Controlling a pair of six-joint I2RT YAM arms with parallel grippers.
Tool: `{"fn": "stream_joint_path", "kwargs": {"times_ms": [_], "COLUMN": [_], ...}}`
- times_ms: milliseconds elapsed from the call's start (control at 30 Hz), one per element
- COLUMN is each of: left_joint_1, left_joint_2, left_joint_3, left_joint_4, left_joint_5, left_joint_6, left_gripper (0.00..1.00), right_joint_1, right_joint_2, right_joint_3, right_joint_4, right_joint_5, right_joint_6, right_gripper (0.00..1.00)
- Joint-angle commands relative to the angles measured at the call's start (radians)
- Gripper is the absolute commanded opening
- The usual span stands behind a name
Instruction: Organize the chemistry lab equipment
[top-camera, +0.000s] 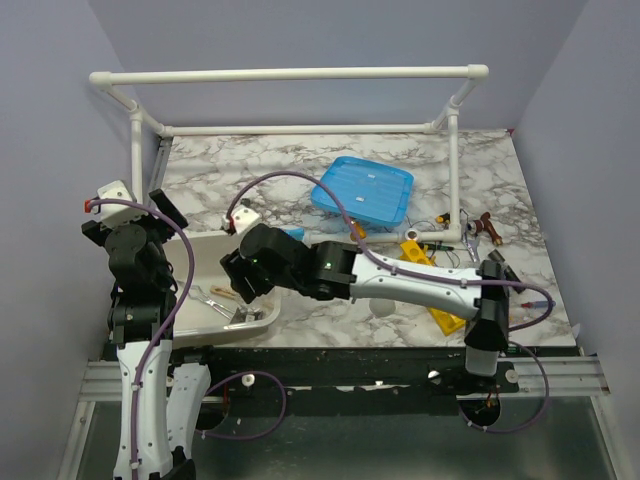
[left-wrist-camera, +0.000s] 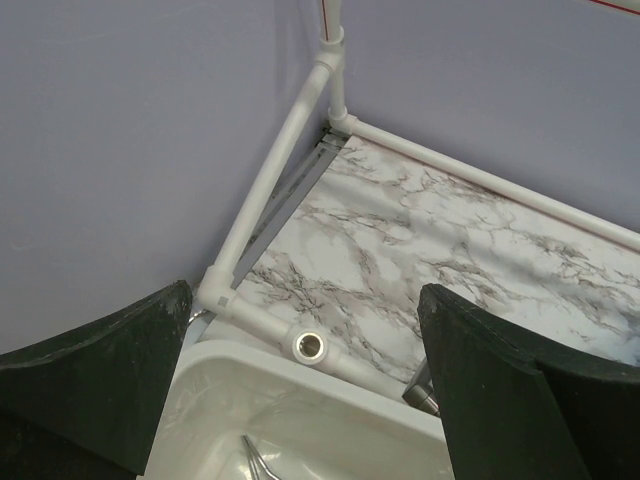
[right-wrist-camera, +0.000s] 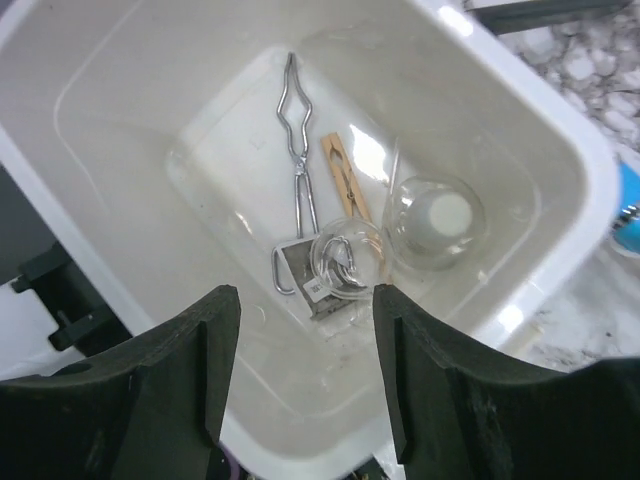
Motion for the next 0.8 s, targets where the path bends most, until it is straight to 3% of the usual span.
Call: {"fn": "stream_joint_path", "kwargs": {"times_ms": [0,367,767], "left_joint_1": [0.006,0.001,-0.004], "left_joint_2": [-0.001,-0.004,-0.003], "left_joint_3": [-0.001,0.001,-0.004], "left_joint_4": [0.002,-0.002,0.000], "left_joint_5": [0.026,0.032,0.031], "left_joint_6": [-0.014,-0.017,-0.016], "left_gripper": [0.99,0.99,0.99], "right_joint_1": [-0.018,-0.322,-0.404], "right_joint_2": [-0.160,-0.511,-0.459], "right_joint_3": [-0.105,-0.594,-0.850], "right_joint_4": [0.010,-0.025,0.069], "right_joint_5": [0.149,0.242,0.259], "right_joint_6": [0.071,0.381,0.516], "right_gripper": [0.63,0.66,0.58]}}
